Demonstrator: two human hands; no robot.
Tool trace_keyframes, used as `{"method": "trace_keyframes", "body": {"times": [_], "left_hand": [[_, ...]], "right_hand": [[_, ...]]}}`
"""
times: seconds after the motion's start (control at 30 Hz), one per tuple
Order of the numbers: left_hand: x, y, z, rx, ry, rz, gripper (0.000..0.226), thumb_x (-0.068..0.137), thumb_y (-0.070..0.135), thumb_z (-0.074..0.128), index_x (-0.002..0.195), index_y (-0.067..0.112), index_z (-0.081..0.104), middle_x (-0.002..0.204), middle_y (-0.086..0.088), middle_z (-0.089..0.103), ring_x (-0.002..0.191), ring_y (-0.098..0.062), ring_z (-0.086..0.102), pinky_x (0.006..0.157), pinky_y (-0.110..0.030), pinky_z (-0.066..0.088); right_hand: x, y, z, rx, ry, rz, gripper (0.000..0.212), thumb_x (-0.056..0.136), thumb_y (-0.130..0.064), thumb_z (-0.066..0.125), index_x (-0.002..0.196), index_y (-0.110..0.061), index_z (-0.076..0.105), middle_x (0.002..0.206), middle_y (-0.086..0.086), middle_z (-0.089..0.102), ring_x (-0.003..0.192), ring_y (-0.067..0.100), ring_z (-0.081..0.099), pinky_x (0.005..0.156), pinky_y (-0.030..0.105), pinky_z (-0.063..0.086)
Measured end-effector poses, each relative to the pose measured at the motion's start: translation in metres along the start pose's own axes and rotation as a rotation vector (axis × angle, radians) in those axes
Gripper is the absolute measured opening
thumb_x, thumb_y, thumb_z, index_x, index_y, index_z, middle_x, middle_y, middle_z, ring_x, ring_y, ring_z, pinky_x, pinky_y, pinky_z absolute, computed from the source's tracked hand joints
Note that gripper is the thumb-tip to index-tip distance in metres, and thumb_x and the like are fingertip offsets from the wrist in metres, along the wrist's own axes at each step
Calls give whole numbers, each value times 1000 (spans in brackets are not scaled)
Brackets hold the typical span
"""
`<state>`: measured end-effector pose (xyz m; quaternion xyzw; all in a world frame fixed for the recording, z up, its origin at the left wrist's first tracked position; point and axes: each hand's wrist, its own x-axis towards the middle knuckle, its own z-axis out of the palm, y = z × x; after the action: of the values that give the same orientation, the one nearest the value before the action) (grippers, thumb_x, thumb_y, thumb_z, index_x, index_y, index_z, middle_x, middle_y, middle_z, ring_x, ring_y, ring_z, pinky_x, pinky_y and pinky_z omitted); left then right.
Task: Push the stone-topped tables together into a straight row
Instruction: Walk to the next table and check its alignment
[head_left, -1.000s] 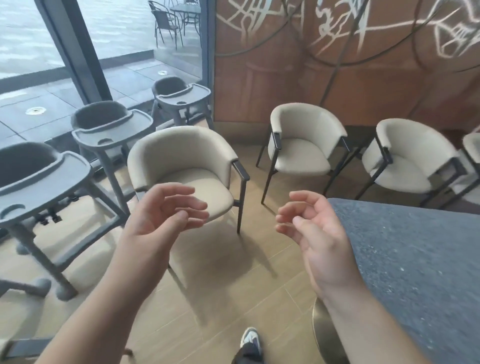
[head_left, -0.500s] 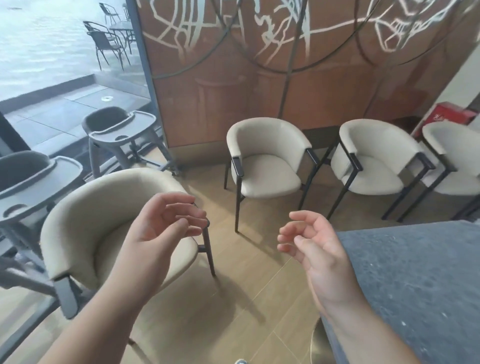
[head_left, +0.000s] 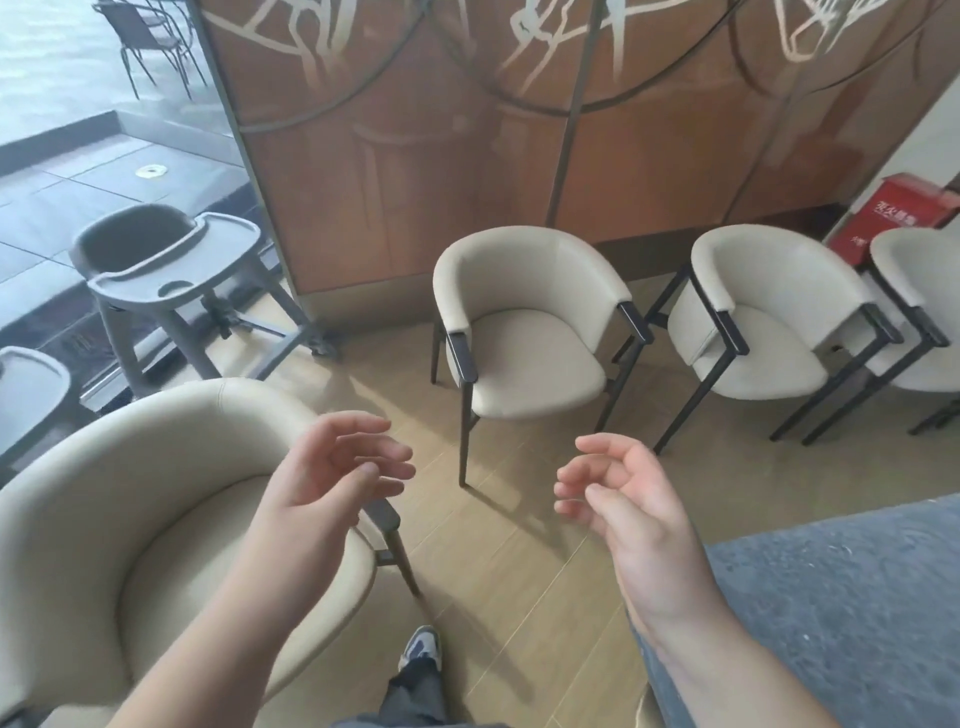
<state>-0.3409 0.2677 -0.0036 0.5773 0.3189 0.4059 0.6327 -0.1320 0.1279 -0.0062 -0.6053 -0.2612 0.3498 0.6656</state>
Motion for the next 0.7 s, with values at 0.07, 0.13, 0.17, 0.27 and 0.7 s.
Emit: {"method": "trace_keyframes", "body": {"times": [0.07, 0.13, 0.17, 0.27, 0.7], "left_hand": [[43, -2, 1, 2, -40, -32, 30, 85, 7, 52, 109, 17, 66, 96, -12, 73, 92, -31, 70, 82, -39, 57], [84, -3, 3, -13, -93, -59, 30, 84, 7, 52, 107, 19, 67, 96, -12, 73, 92, -30, 70, 82, -36, 57], [104, -5, 6, -15, -117, -65, 30, 84, 7, 52, 108, 18, 66, 96, -13, 72, 91, -29, 70, 82, -37, 57], [163, -10, 24, 10, -192, -88, 31, 82, 7, 51, 110, 12, 64, 94, -11, 72, 89, -27, 69, 85, -40, 58], [343, -55, 213, 95, -593, -95, 33, 88, 7, 48, 112, 21, 65, 103, -9, 73, 98, -31, 71, 84, -32, 58]], "right_hand": [[35, -1, 8, -9, 27, -3, 38, 93, 18, 37, 115, -6, 58, 87, 3, 68, 85, 21, 64, 84, 40, 55], [67, -3, 14, 0, 54, -24, 36, 93, 15, 40, 116, -7, 58, 88, 3, 69, 86, 21, 65, 85, 39, 56], [81, -4, 16, 9, 66, -38, 33, 92, 10, 44, 116, -7, 58, 89, 4, 69, 86, 21, 65, 84, 38, 57], [118, -6, 11, -3, 126, -44, 37, 83, -5, 47, 117, -11, 59, 92, 4, 69, 89, 21, 65, 86, 38, 57], [241, -14, -129, 31, 496, -70, 36, 96, 13, 41, 115, -12, 61, 91, 3, 71, 91, 25, 66, 87, 39, 58]]}}
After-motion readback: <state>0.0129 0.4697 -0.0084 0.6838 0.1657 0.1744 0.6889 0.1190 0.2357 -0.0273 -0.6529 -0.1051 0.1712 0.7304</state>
